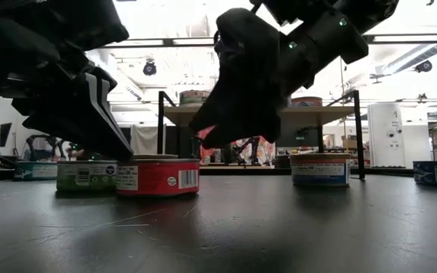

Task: Stack canned seafood by type on shelf
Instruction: Put the red tuna can on the shelf

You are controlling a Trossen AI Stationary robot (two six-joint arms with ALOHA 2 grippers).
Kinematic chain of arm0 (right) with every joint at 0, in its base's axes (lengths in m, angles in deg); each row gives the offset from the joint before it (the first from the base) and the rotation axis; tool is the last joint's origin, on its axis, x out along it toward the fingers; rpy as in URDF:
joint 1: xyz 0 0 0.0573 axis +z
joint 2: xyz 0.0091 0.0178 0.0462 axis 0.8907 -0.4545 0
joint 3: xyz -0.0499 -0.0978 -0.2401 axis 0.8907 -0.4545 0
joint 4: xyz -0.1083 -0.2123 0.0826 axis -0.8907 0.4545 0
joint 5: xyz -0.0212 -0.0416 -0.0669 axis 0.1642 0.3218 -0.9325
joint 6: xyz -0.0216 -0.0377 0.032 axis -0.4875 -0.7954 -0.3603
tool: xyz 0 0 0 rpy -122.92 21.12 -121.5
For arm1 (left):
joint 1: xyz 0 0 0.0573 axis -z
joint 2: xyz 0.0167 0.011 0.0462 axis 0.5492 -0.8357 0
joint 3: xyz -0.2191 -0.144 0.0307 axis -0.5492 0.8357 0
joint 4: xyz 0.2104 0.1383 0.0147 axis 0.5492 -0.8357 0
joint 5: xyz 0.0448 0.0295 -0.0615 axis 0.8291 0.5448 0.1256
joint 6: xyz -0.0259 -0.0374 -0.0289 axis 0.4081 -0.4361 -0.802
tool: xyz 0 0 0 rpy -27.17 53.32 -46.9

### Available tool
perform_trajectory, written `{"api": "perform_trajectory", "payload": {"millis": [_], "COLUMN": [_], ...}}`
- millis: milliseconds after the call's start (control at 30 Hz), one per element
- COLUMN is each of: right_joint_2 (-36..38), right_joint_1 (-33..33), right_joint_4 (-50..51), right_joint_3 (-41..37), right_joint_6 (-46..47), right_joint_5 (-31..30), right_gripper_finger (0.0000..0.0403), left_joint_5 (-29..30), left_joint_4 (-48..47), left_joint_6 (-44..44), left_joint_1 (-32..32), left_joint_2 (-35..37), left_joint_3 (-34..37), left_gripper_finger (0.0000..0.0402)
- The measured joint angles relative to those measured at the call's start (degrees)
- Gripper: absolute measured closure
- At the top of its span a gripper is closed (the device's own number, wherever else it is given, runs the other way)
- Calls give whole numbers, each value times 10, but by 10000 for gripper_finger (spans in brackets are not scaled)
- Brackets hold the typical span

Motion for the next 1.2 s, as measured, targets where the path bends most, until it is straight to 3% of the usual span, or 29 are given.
{"api": "perform_trajectory", "payload": {"millis": [700,1200], "right_joint_2": [-41,-42], "right_joint_1": [-4,-3], "right_joint_4": [-1,-9], "right_joint_3": [27,32], "right_joint_6": [26,31], "right_joint_5": [-3,-3], "right_gripper_finger": [125,119], "left_joint_5": [-4,-7], "left_joint_4": [9,22], "left_joint_6": [-24,-29], "left_joint_1": [10,15], "left_joint_2": [-2,-2], "left_joint_3": [2,2], "left_gripper_finger": [402,401]}}
